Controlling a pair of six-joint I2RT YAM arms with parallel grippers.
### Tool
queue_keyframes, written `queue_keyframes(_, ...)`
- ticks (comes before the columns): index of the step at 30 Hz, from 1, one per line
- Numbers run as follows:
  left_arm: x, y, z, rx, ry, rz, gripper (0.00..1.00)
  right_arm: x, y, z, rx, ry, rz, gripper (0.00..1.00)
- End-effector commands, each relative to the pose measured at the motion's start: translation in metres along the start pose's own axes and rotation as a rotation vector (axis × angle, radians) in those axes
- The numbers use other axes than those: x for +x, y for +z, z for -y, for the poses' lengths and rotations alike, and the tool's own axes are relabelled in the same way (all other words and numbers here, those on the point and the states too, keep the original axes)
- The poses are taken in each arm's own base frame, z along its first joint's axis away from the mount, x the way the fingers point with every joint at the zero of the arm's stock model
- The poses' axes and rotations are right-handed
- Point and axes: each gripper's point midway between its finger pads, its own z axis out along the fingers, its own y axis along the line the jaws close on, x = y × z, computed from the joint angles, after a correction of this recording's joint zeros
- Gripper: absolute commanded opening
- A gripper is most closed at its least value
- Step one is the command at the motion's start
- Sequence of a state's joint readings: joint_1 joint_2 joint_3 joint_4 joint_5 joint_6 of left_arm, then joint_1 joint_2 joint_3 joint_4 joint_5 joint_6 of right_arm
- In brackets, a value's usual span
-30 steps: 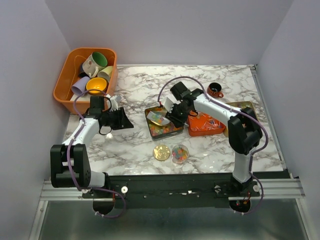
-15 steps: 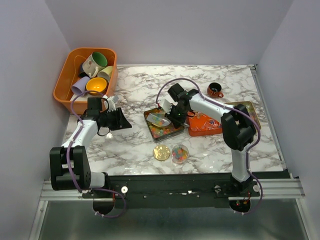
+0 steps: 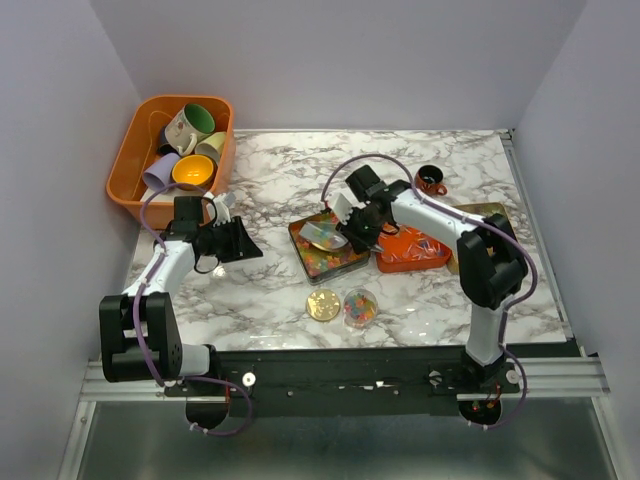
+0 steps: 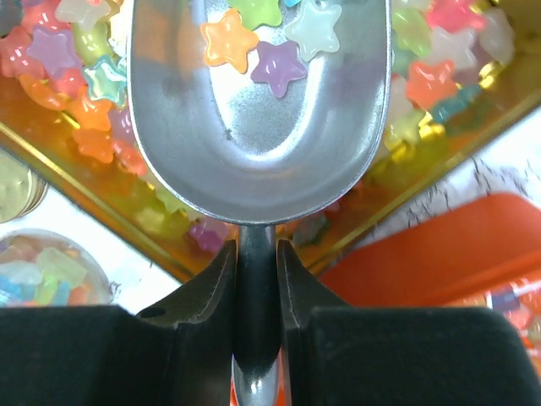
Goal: Pack the candies
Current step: Place the fake candies in the packing bottle.
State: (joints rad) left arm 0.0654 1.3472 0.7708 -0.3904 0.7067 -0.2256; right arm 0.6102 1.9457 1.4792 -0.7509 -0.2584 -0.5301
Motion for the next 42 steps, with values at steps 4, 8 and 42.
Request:
queue_keyframes(4,-0.011,-0.003,0.005,0.014,0.011,0.033,0.46,-0.031,-0.051,0.003,0.09,0.003,0.223,0.01)
queue_keyframes(8,-0.017,-0.004,0.006,0.017,0.02,0.053,0.46,-0.038,-0.084,-0.007,0.109,-0.035,0.3,0.01)
queue_keyframes(42,-0.021,-0.021,0.014,0.006,0.065,0.183,0.46,0.13,-0.17,-0.055,0.238,-0.901,-0.13,0.0)
